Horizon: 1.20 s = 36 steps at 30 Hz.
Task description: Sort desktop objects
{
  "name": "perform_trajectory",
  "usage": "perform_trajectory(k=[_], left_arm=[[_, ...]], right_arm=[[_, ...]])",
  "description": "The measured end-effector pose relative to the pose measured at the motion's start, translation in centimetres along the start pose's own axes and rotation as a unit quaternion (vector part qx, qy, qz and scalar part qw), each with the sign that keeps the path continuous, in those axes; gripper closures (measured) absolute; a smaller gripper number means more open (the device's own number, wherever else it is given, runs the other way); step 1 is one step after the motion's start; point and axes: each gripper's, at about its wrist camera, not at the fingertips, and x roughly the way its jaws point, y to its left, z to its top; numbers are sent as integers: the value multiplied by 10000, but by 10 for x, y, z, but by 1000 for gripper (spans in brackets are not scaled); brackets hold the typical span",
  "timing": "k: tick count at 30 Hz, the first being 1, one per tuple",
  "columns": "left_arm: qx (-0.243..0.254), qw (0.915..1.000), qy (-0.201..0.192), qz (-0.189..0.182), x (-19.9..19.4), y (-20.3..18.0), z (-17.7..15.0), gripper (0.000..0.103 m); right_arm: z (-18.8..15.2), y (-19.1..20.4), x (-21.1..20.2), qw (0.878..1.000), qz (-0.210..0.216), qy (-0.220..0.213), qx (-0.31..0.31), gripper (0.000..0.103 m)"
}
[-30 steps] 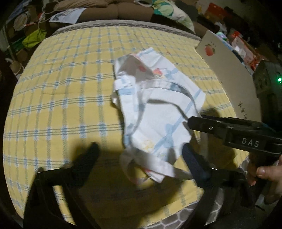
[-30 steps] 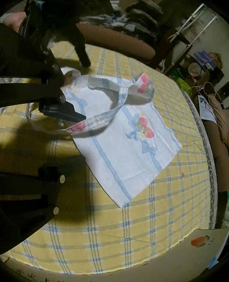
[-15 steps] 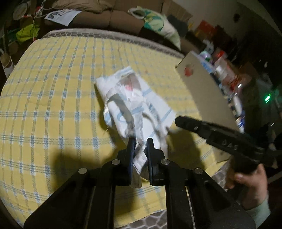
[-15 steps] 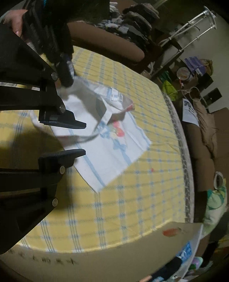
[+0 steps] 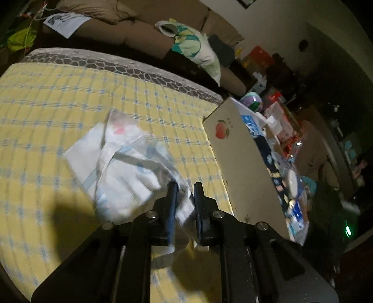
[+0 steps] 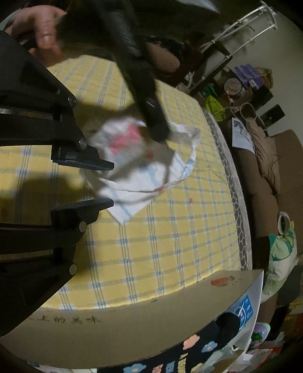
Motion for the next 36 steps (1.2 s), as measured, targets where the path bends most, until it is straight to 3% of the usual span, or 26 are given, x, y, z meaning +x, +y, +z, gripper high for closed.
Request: perform_trajectory(k=[1, 3, 8, 11, 15, 18, 23, 26, 27, 28, 29, 31, 33, 35, 36], left_arm=[[-75, 9998, 126, 130, 13, 3, 3, 48], [-188, 9990, 268, 308, 26, 9, 2, 12], [-54, 9998, 32, 213, -3, 6, 1, 11], [-5, 9982, -237, 553, -33, 8, -9, 4], [-270, 9971, 153, 690, -23, 30, -26, 7], [-403, 9947, 401, 859, -8, 45, -37, 11], [-464, 9917, 34, 1202, -10, 69, -13, 11], [-388, 9913, 56, 1256, -3, 81, 5, 9], [-375, 9912, 107, 1266, 1, 83, 8, 9], [-369, 9908, 182, 1286, 7, 85, 10, 9], [-390, 9905, 284, 1285, 13, 89, 12, 9], [-455, 9908, 404, 1212, 23, 94, 12, 10], [-368, 9901, 468, 1272, 32, 93, 11, 10], [-267, 9907, 383, 1281, 33, 90, 11, 19], [-251, 9921, 363, 1174, 33, 89, 10, 46]], right_arm=[[0, -3, 1, 10000, -72, 13, -22, 75], [0, -8, 5, 9996, -261, 61, -86, 70], [2, -22, 13, 9996, -227, 131, 53, 61], [4, -25, 16, 9998, -68, 108, 152, 43], [1, -37, 33, 9983, 165, 295, 475, 39], [-2, -50, 49, 9964, 78, 420, 727, 38], [3, -49, 48, 9972, 178, 125, 714, 38], [3, -44, 54, 9979, 177, 132, 613, 38], [4, -41, 55, 9985, 157, 113, 511, 48], [5, -39, 57, 9984, 297, 147, 457, 70], [4, -39, 59, 9978, 420, 181, 477, 78], [4, -43, 63, 9938, 821, 206, 715, 82], [4, -42, 65, 9926, 915, 212, 774, 82], [5, -37, 66, 9921, 999, 218, 724, 82], [5, -36, 66, 9914, 1063, 227, 735, 82]])
